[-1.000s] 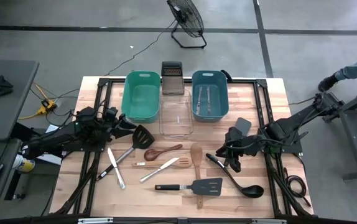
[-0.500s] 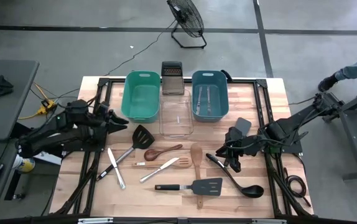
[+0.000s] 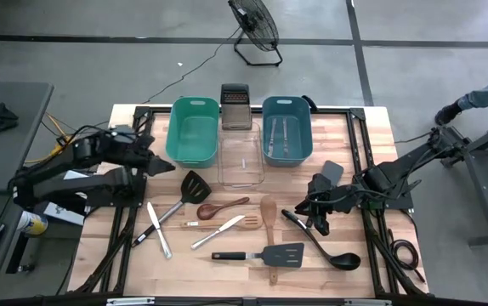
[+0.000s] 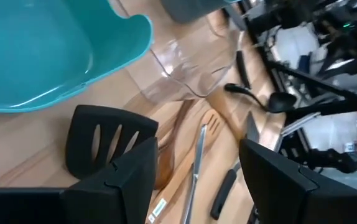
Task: Pick & Place Kitchen Items
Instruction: Put the left table knife into the blue bin
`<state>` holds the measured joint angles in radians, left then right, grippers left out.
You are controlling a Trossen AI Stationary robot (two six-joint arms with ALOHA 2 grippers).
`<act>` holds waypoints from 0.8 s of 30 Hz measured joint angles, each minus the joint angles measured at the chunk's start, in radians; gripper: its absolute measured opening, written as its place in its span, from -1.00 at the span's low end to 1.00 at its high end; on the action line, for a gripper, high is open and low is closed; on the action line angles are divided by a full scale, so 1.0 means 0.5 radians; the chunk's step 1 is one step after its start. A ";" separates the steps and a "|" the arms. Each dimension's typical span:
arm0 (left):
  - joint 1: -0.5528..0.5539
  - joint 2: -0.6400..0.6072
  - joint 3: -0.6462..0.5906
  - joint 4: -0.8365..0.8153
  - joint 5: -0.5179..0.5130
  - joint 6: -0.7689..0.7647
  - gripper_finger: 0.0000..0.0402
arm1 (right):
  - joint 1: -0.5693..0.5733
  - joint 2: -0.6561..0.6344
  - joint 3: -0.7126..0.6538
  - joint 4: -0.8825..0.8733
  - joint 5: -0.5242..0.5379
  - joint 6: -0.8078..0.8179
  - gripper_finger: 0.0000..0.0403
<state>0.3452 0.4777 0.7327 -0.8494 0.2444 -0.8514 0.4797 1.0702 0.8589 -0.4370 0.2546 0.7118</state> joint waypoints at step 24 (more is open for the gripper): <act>-1.445 0.783 0.197 0.081 -0.609 -0.868 0.11 | -0.001 0.000 0.000 -0.009 0.014 0.057 -0.76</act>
<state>-0.3771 0.8689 0.8310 -0.8088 -0.0602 -1.2853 0.4794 1.0702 0.8589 -0.4415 0.2617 0.7405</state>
